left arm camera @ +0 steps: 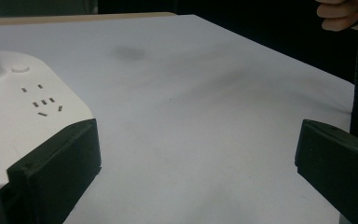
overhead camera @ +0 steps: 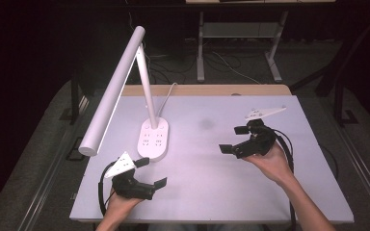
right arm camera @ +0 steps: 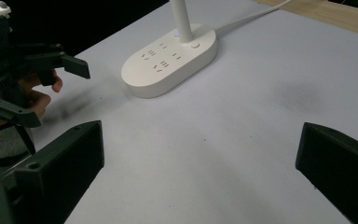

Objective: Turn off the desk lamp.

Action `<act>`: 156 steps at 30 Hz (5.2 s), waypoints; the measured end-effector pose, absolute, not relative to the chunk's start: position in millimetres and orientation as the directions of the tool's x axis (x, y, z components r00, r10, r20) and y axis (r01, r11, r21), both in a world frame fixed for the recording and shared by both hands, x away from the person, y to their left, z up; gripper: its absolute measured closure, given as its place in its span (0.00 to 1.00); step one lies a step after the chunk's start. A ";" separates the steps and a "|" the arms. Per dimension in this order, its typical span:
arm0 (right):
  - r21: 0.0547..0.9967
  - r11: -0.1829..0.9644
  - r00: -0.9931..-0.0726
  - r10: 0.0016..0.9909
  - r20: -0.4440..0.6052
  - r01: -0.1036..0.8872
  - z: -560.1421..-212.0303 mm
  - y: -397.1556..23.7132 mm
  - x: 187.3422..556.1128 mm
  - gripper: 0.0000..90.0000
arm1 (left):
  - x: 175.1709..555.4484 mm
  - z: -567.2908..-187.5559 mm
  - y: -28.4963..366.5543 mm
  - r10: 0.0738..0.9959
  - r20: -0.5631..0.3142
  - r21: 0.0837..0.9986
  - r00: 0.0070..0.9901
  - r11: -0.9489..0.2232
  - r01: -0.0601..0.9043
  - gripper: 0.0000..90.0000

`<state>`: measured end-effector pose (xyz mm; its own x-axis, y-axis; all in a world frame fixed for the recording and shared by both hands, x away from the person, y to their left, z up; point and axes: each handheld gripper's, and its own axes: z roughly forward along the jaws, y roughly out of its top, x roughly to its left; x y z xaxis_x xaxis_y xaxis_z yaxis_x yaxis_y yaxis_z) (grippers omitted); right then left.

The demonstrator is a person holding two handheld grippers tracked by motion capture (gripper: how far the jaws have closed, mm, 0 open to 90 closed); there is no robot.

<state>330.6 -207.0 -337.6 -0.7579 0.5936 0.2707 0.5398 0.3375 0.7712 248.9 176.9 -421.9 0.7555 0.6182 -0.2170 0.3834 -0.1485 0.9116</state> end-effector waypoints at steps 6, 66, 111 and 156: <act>0.776 0.349 -0.773 0.576 0.265 0.526 -333.6 -193.9 338.2 0.01 | 249.3 -422.2 177.3 0.623 -0.214 0.910 0.752 -0.153 0.385 0.00; 0.761 0.386 -0.801 0.530 0.279 0.521 -347.6 -55.3 453.1 0.13 | 248.1 -420.1 181.6 0.612 -0.245 0.913 0.752 -0.116 0.392 0.00; 0.708 0.398 -0.789 0.483 0.379 0.584 -426.8 -13.1 485.9 1.00 | 249.0 -419.2 185.8 0.611 -0.257 0.915 0.749 -0.095 0.391 0.00; 0.706 0.374 -0.765 0.524 0.374 0.601 -432.7 -10.7 483.9 1.00 | 250.0 -419.6 185.9 0.611 -0.253 0.915 0.750 -0.101 0.391 0.00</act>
<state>483.9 -10.7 -432.7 -0.7651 0.5239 0.3743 0.6013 0.3735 0.7064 250.0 185.9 -419.6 0.7504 0.6105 -0.2535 0.3911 -0.1010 0.9148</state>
